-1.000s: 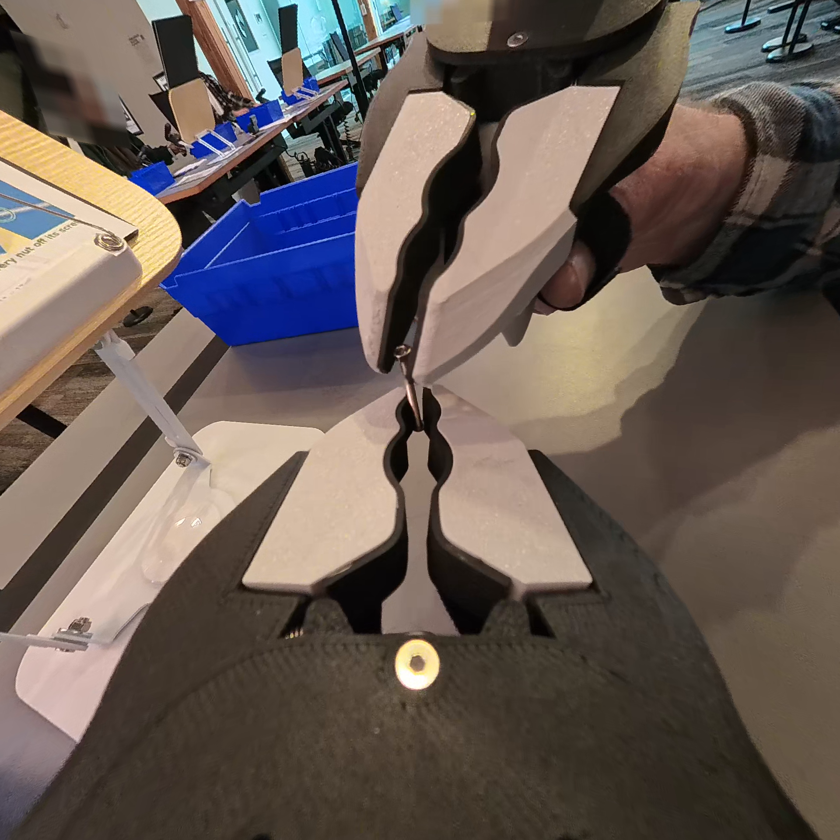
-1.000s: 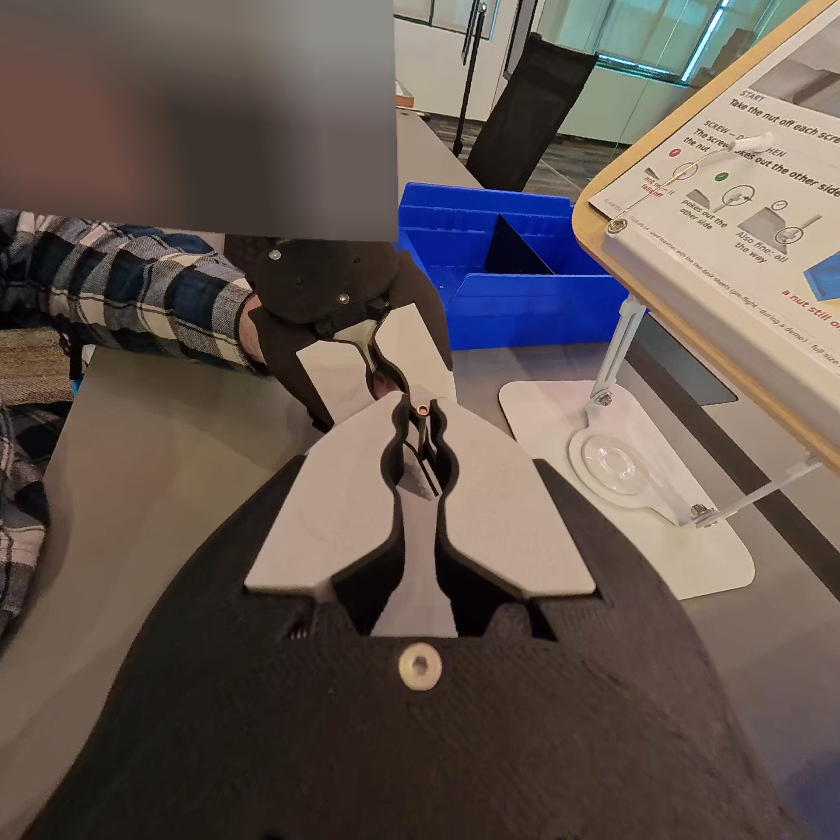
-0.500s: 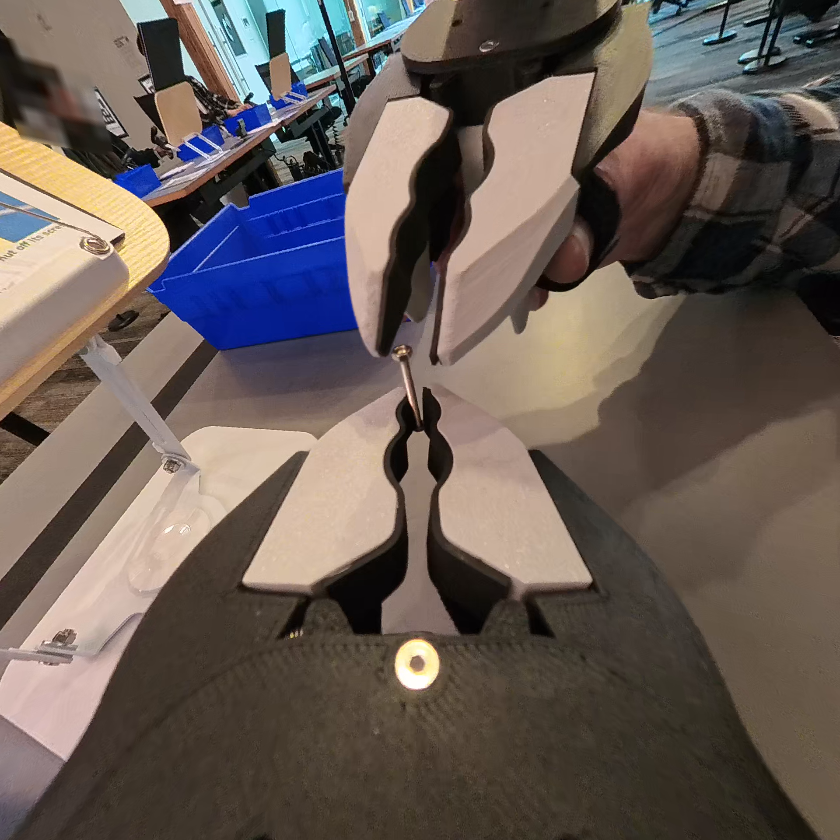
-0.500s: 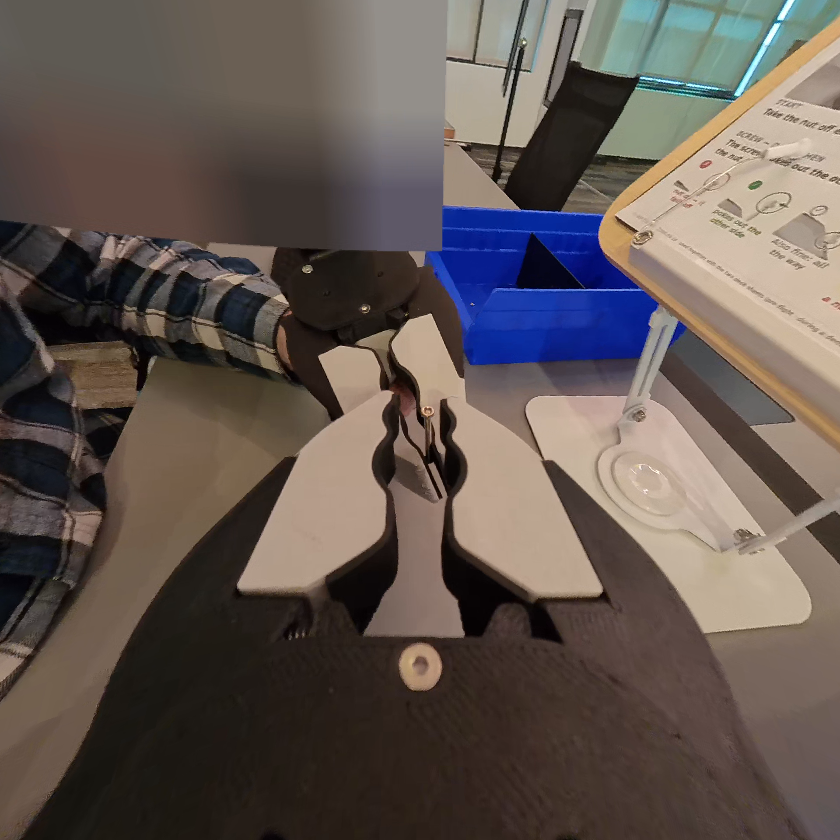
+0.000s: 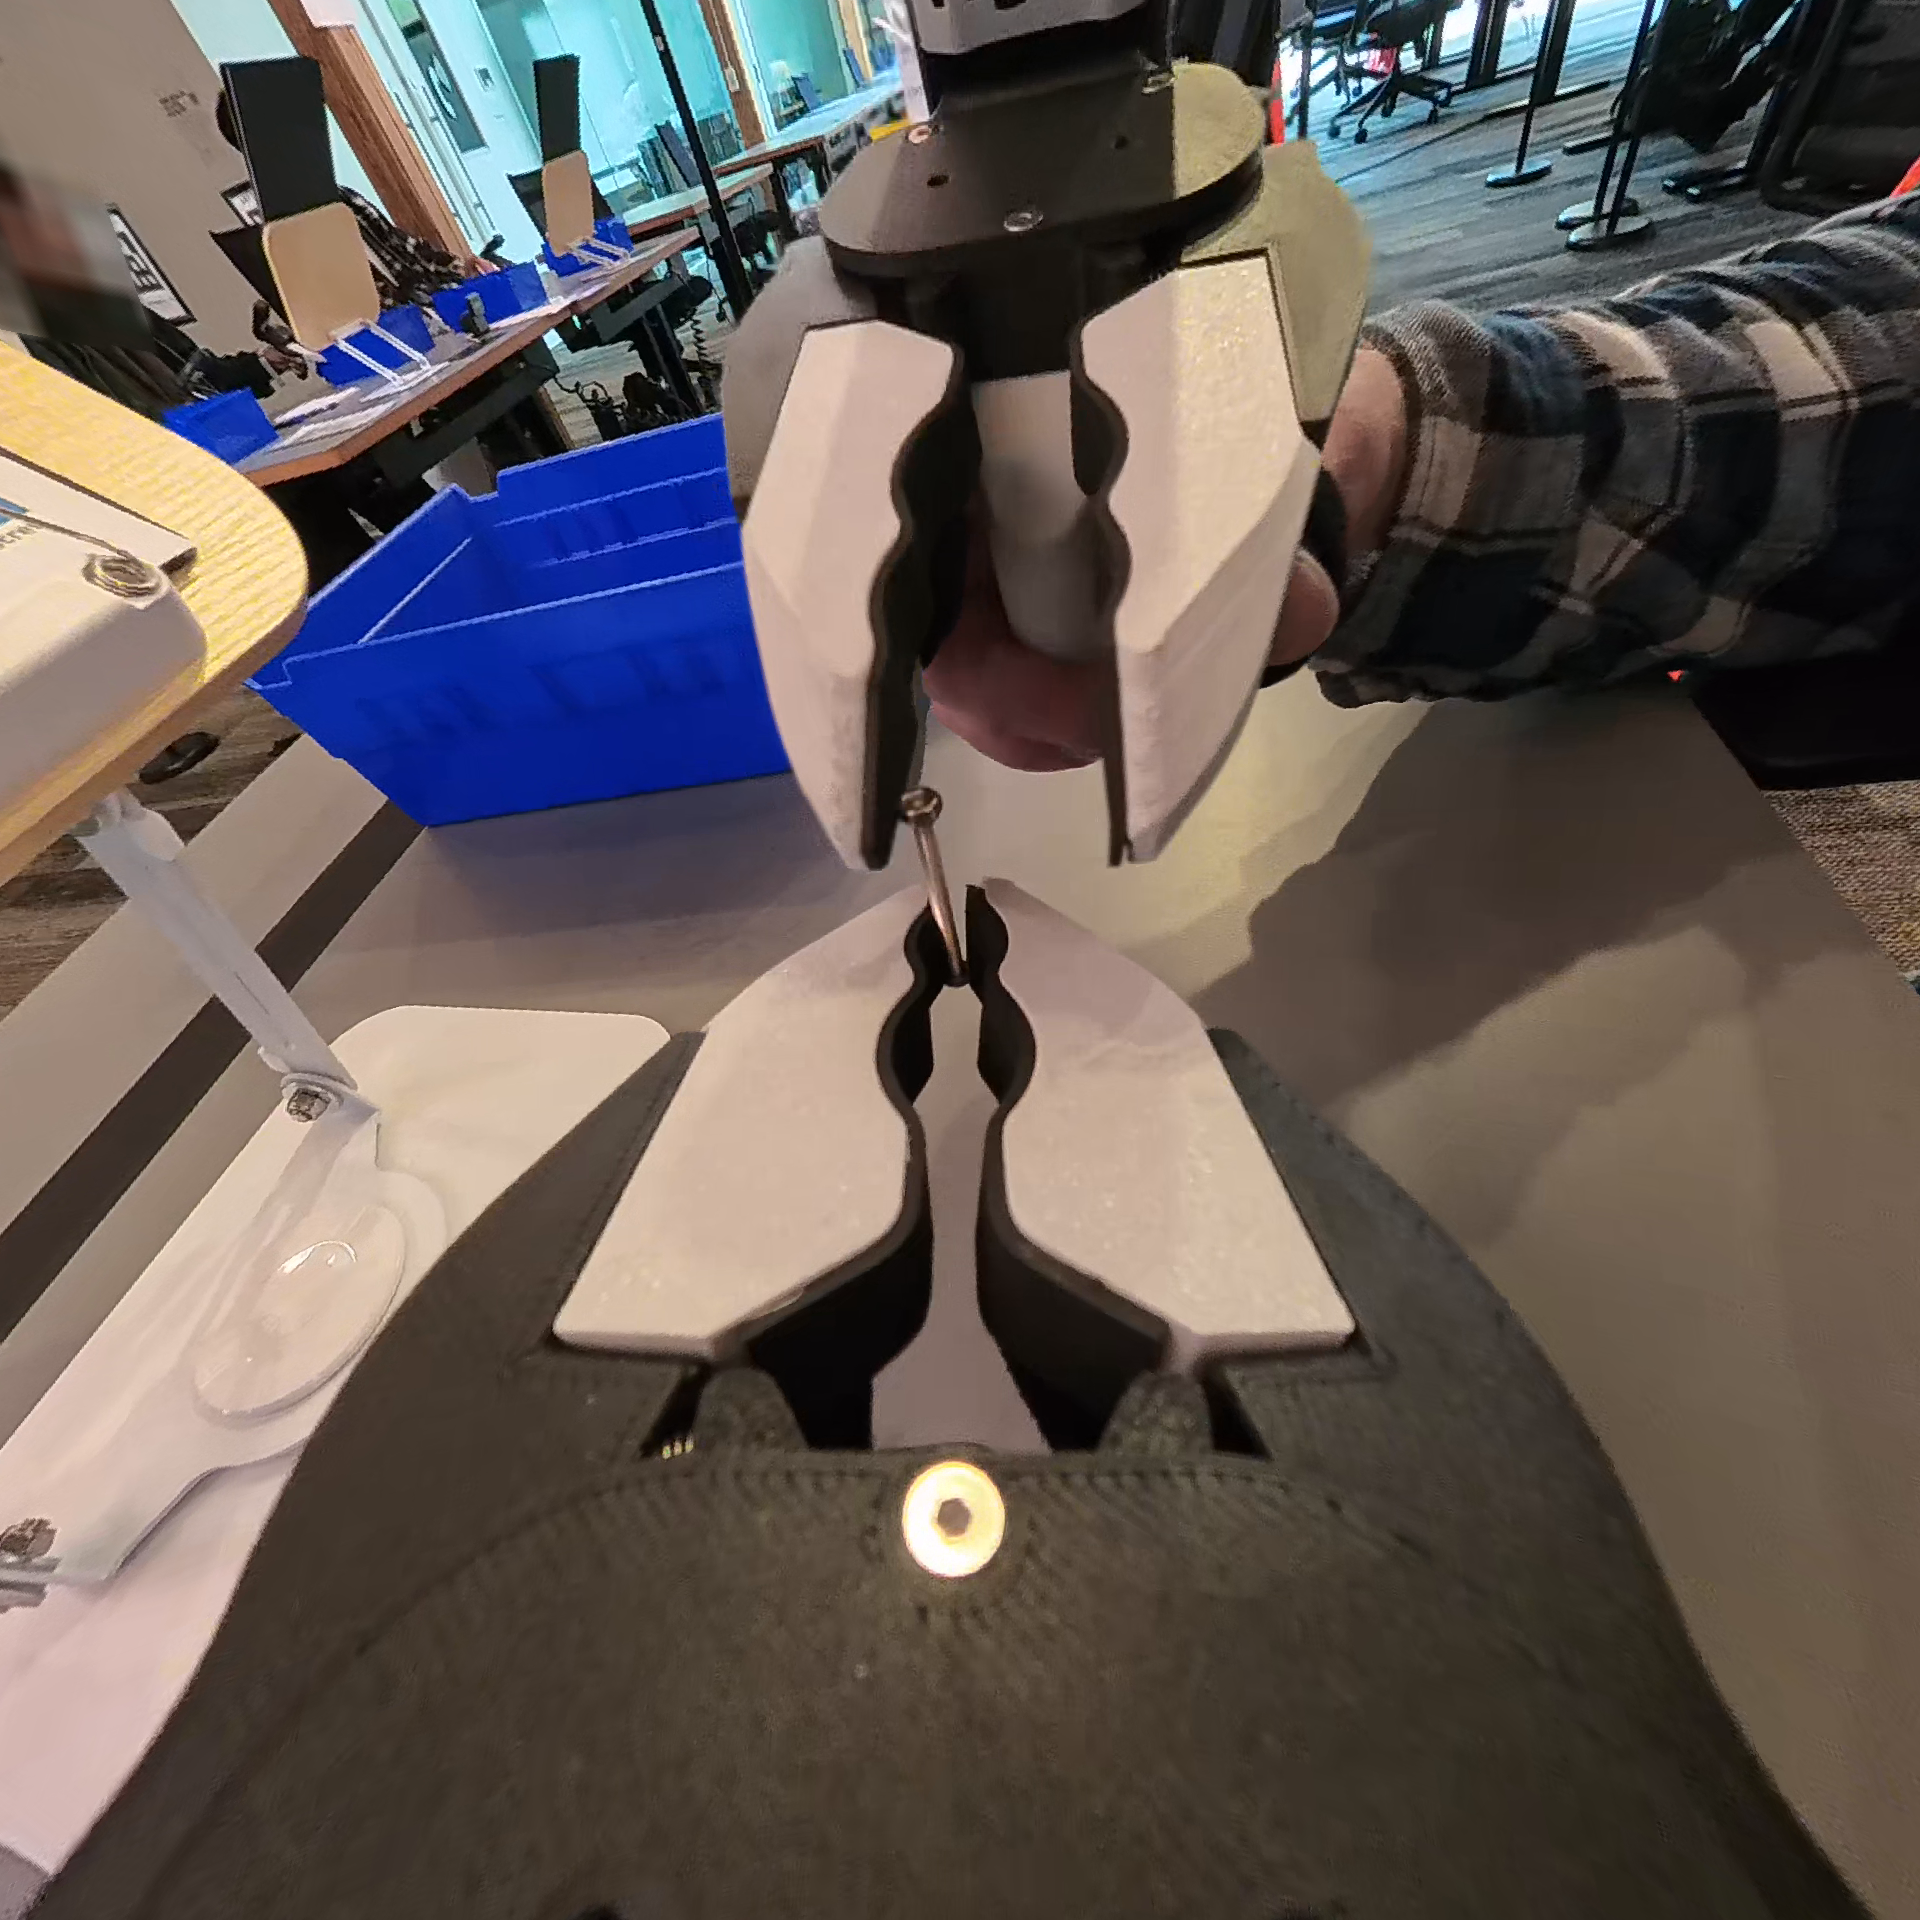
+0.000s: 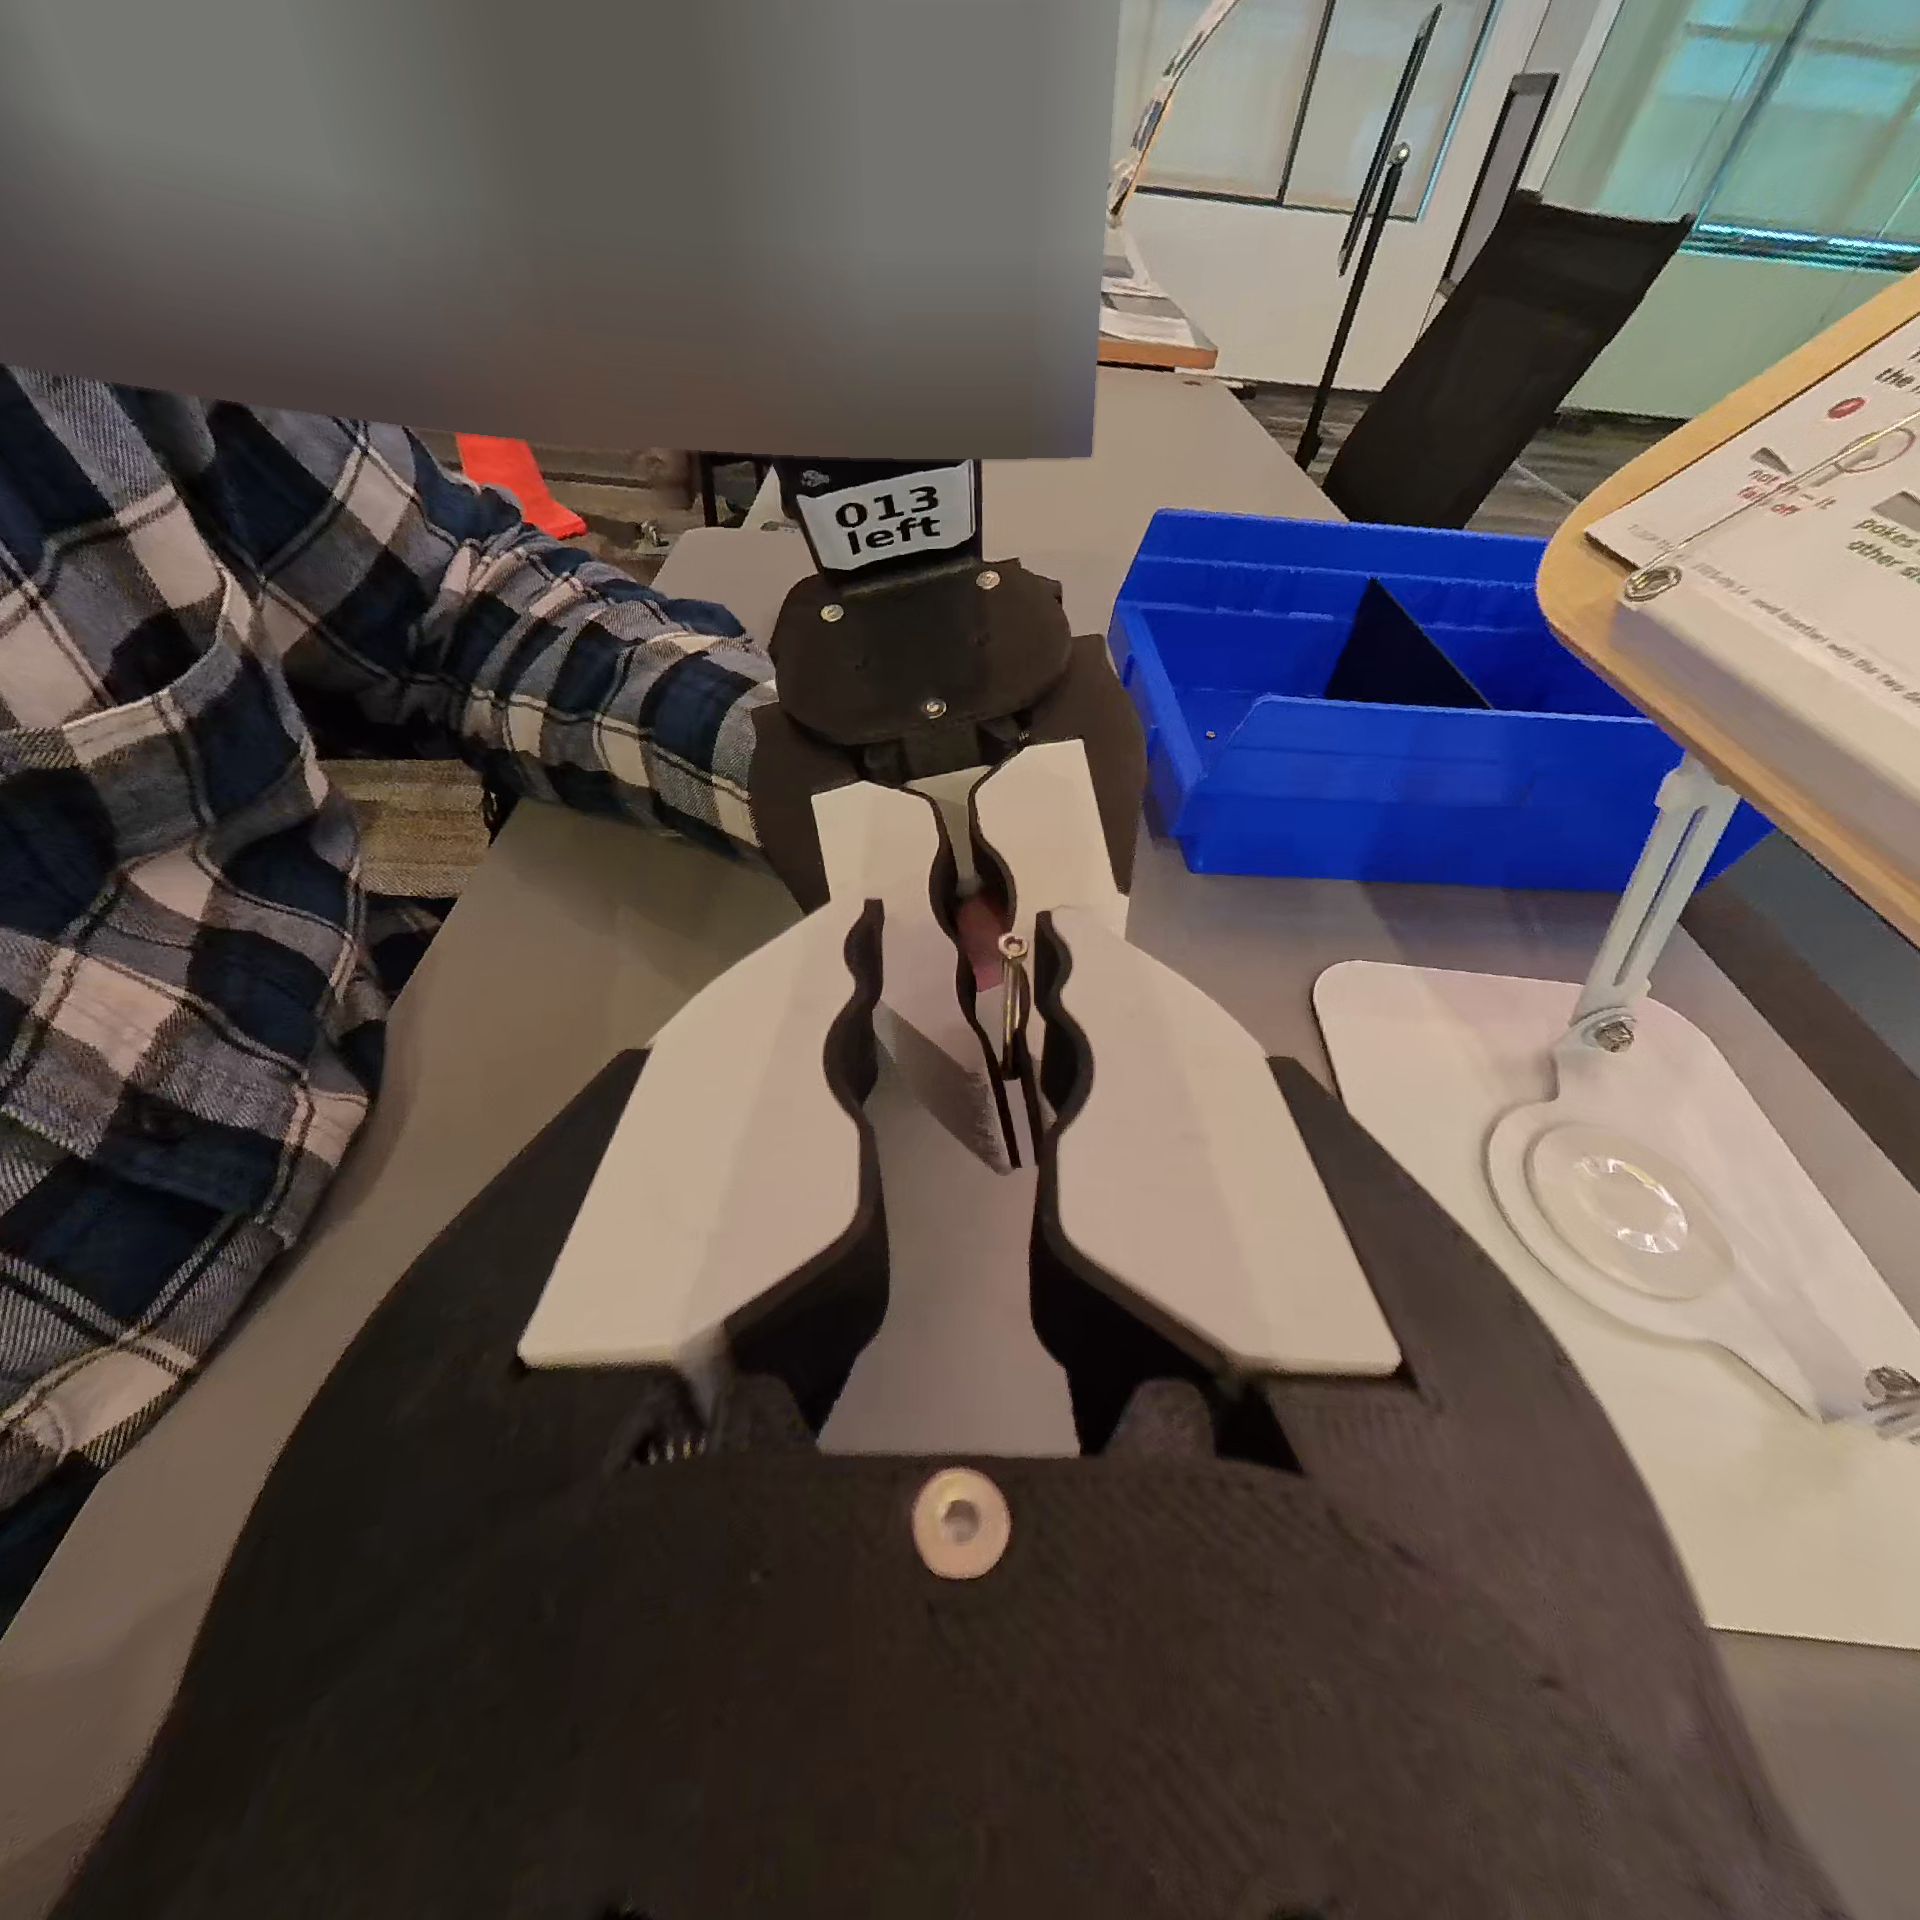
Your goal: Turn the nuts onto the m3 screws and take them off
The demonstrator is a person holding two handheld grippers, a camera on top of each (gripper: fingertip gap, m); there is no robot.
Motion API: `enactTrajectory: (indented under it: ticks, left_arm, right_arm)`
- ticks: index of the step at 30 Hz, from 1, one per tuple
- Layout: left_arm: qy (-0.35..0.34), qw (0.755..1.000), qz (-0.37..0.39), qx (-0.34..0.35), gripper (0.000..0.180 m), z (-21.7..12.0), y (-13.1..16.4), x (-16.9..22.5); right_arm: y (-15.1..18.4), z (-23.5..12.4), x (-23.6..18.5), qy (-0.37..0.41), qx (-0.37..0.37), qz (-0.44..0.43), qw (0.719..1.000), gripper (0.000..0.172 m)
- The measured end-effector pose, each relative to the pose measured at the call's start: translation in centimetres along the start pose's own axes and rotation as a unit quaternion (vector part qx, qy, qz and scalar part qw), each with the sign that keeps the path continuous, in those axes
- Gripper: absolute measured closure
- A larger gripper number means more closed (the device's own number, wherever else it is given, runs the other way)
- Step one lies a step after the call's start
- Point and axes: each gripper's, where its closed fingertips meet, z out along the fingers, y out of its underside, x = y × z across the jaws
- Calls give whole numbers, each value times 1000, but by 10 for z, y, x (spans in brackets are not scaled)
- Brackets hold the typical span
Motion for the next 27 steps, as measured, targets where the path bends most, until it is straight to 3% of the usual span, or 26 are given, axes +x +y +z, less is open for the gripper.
enactTrajectory:
  ticks: [27]
  left_arm:
    - [4, 1000, -8, 6, 177, 1, -2, 1]
  right_arm:
    - [2, -3, 2, 21, -6, -8, 1000, 143]
